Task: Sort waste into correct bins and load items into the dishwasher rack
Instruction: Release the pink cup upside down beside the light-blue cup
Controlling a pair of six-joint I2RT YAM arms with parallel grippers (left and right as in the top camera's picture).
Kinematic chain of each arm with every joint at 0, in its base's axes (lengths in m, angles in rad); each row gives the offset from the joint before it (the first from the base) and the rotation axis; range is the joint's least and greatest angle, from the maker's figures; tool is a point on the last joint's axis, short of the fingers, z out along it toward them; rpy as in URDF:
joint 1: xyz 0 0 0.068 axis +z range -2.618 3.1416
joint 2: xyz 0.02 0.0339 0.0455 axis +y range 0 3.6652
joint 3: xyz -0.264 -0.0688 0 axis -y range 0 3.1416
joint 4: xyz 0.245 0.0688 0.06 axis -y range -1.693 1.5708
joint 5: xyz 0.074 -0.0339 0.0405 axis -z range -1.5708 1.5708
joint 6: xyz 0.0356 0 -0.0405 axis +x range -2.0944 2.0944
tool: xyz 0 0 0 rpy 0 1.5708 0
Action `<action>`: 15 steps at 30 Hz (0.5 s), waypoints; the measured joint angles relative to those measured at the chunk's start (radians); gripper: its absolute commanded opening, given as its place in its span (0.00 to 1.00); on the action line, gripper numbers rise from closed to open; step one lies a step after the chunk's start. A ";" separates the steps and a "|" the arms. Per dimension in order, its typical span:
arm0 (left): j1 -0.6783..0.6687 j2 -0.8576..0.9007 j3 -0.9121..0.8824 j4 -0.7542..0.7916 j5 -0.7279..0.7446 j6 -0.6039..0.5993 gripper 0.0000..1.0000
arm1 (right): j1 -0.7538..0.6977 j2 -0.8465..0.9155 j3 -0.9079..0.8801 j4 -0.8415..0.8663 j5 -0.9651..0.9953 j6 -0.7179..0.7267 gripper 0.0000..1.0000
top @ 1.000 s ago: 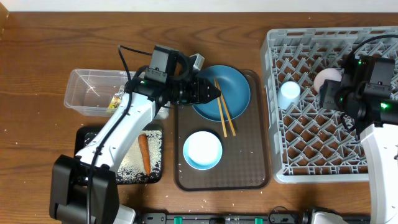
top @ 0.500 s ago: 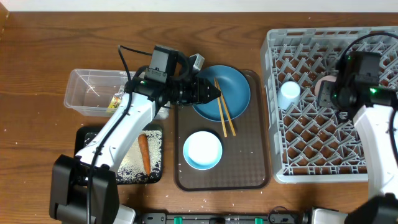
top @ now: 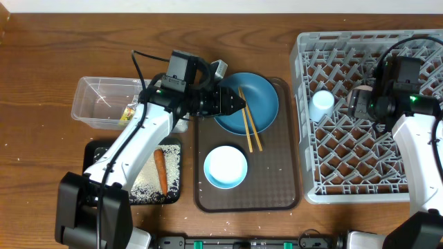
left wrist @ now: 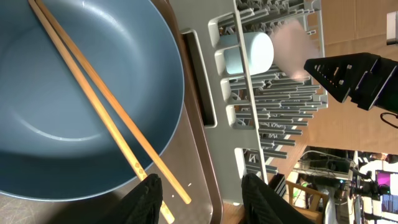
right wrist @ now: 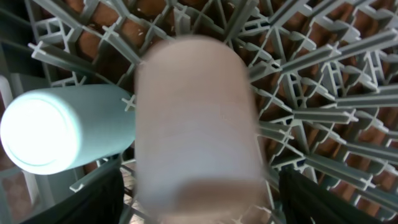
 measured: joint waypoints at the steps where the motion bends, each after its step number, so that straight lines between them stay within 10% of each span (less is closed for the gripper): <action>1: 0.000 0.000 0.000 0.000 0.000 0.000 0.45 | 0.000 0.000 0.000 0.000 0.000 0.000 0.79; 15: 0.000 0.000 0.000 0.000 0.000 0.000 0.44 | 0.000 0.000 0.000 0.001 -0.001 0.001 0.80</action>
